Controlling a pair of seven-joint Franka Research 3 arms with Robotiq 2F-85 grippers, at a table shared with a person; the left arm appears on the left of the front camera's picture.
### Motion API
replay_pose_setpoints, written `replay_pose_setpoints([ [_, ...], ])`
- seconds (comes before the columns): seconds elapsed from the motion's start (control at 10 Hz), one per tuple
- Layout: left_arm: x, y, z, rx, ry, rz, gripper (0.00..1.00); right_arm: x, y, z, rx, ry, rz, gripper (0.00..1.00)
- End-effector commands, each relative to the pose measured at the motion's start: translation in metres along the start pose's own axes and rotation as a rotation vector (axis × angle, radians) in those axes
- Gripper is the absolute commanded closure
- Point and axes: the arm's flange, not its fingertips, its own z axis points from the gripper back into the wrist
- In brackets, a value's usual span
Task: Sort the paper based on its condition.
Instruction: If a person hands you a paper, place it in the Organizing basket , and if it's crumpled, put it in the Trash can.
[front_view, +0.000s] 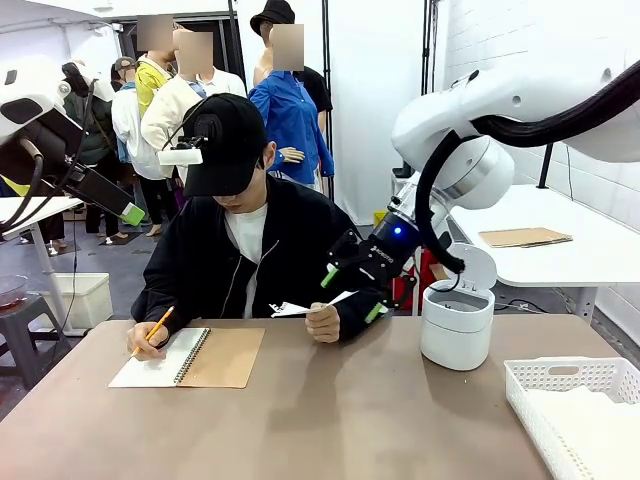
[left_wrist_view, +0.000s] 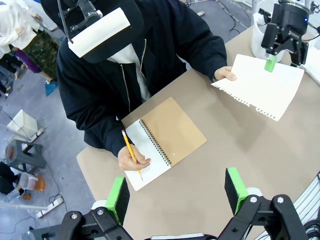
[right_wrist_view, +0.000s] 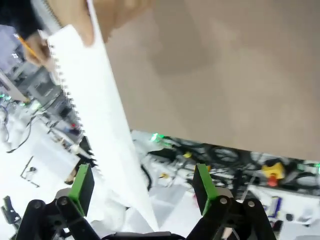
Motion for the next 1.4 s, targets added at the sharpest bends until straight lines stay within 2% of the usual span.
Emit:
replay_pose_setpoints([
  [0.0,0.0,0.0,0.0,0.0,-0.001,0.003,0.0,0.006,0.002,-0.002,0.151,0.068,-0.059,0.0],
  [0.7,0.0,0.0,0.0,0.0,-0.001,0.003,0.0,0.022,-0.029,-0.033,0.294,0.137,0.063,0.0],
  [1.0,0.0,0.0,0.0,0.0,-0.001,0.003,0.0,0.028,-0.031,-0.035,0.37,0.112,0.103,0.0],
  [1.1,0.0,0.0,0.0,0.0,-0.001,0.003,0.0,0.03,-0.031,-0.033,0.354,0.069,0.1,0.0],
  [1.2,0.0,0.0,0.0,0.0,-0.001,0.003,0.0,0.024,-0.027,-0.031,0.323,0.133,0.088,0.0],
  [1.3,0.0,0.0,0.0,0.0,-0.001,0.003,0.0,0.024,-0.027,-0.031,0.323,0.133,0.088,0.0],
])
